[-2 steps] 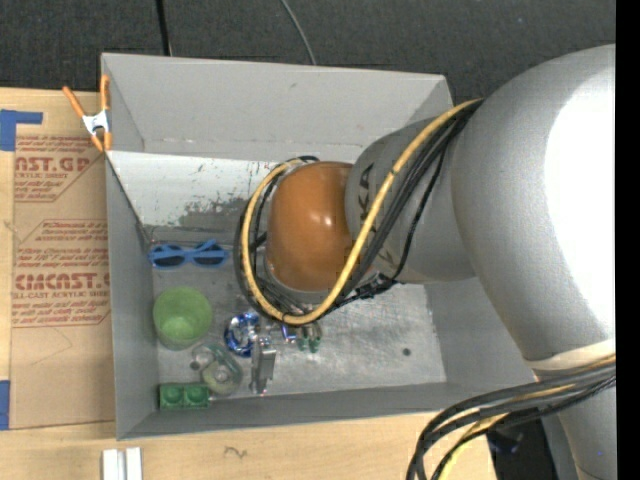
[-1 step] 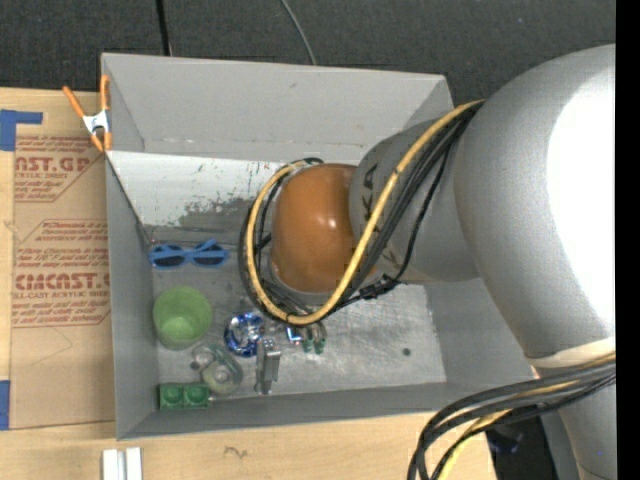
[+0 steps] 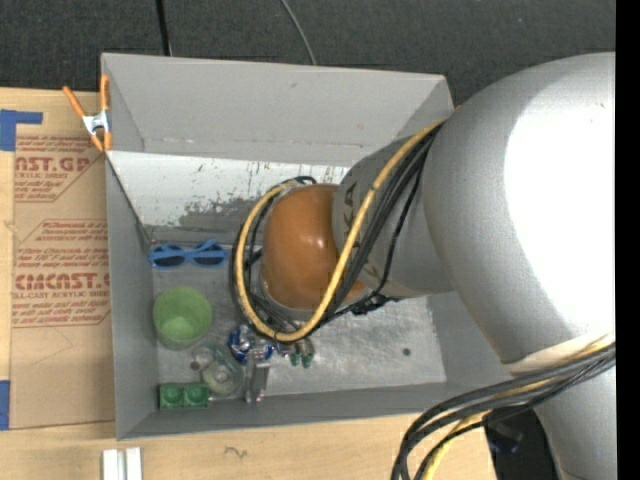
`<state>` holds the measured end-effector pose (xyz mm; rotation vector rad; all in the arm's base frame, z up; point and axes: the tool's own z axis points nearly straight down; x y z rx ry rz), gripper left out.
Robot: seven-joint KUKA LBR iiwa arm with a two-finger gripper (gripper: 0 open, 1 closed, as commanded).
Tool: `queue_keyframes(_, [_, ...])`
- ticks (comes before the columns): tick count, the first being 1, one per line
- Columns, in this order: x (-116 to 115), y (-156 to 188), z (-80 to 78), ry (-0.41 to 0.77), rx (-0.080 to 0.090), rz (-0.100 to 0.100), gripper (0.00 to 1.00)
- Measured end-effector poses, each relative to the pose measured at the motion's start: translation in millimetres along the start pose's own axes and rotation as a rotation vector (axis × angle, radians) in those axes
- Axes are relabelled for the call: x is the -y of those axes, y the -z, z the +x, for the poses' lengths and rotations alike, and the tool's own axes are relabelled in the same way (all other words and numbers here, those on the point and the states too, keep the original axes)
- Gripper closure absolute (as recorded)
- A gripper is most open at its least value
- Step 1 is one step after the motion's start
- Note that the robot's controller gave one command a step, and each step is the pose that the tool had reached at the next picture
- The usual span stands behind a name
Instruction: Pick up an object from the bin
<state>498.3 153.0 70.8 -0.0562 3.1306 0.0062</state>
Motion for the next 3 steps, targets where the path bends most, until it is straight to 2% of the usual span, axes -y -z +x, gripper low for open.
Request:
queue_keyframes(1, [14.9,1.2,-3.5,0.091,-0.001,-0.001,0.00])
queue_keyframes(2, [14.0,2.6,-4.6,0.090,0.003,-0.002,1.00])
queue_keyframes(3, [12.7,106.1,-7.7,0.091,-0.002,0.001,1.00])
